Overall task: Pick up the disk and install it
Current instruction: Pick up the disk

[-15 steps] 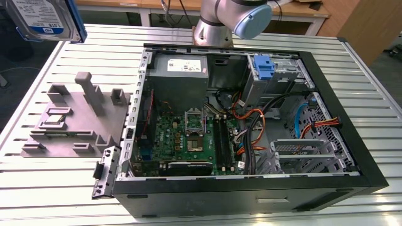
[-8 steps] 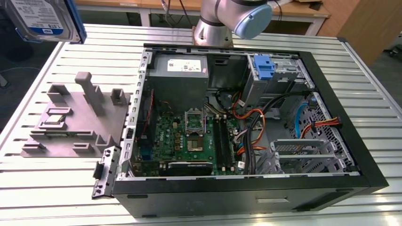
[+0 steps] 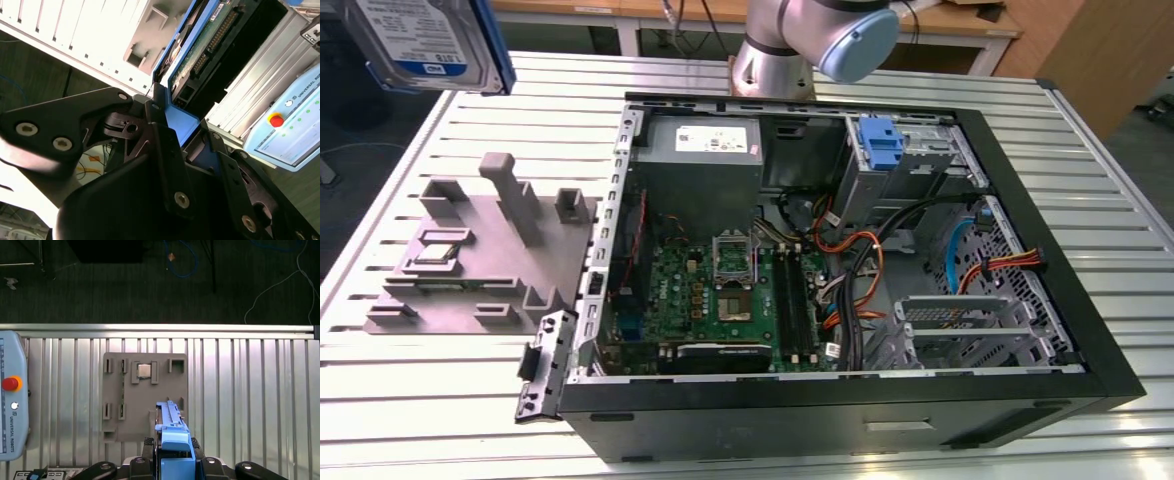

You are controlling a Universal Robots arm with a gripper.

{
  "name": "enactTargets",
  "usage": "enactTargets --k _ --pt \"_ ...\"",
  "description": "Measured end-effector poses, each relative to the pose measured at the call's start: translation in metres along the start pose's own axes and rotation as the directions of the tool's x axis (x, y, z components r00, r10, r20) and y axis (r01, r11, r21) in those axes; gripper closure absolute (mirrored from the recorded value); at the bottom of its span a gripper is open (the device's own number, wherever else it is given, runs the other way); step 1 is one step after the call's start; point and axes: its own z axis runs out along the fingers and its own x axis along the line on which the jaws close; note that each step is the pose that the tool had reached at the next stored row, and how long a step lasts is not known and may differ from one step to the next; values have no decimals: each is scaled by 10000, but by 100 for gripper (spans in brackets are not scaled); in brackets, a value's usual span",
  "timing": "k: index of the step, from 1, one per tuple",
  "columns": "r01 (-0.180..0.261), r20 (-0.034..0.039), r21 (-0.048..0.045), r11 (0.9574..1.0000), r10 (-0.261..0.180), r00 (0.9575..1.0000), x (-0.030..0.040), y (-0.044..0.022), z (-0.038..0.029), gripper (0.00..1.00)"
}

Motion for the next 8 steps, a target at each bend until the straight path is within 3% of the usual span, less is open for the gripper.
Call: enactTargets --k 3,8 --pt "1 0 0 10000 -1 10000 0 -51 -1 63" --pt "0 -2 0 10000 0 10000 34 -60 -1 63"
